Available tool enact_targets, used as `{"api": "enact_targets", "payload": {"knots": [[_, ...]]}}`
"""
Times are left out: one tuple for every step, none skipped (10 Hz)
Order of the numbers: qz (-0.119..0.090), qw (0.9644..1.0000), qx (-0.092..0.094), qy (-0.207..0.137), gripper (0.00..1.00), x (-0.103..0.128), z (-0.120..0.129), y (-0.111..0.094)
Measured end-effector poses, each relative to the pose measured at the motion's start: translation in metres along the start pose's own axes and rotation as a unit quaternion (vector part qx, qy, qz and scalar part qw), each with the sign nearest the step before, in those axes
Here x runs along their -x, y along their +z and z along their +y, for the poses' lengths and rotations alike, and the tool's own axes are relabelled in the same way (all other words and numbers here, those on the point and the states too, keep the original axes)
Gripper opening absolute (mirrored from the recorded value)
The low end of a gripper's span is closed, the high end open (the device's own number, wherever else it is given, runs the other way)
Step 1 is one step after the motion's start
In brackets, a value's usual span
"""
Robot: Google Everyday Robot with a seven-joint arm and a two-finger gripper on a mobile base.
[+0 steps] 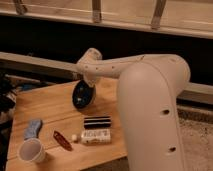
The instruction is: Drag the ceramic bowl in a circle
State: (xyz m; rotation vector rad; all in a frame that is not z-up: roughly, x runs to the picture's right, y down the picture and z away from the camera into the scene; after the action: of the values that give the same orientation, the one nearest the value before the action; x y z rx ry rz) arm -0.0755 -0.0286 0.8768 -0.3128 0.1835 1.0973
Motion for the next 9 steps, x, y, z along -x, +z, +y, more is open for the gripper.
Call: {"api": "enact_targets", "payload": {"knots": [[0.001,0.9999,0.004,-0.011,0.00,0.008,0.009,0.002],[0.003,0.9999,0.004,-0.016,0.00,0.009,0.010,0.003],[0.003,0.9999,0.002,-0.016,0.00,0.007,0.009,0.002],[0.003,0.9999,-0.001,-0.015,0.00,0.006,0.005,0.003],[0.005,0.9998,-0.002,-0.019,0.00,0.008,0.002,0.005],[0.007,0.9996,-0.003,-0.028,0.00,0.013,0.004,0.006],[0.009,0.9994,-0.001,-0.035,0.00,0.015,0.013,0.006],[0.010,0.9989,0.001,-0.045,0.00,0.016,0.027,0.005],[0.013,0.9987,-0.001,-0.049,0.00,0.012,0.028,0.004]]}}
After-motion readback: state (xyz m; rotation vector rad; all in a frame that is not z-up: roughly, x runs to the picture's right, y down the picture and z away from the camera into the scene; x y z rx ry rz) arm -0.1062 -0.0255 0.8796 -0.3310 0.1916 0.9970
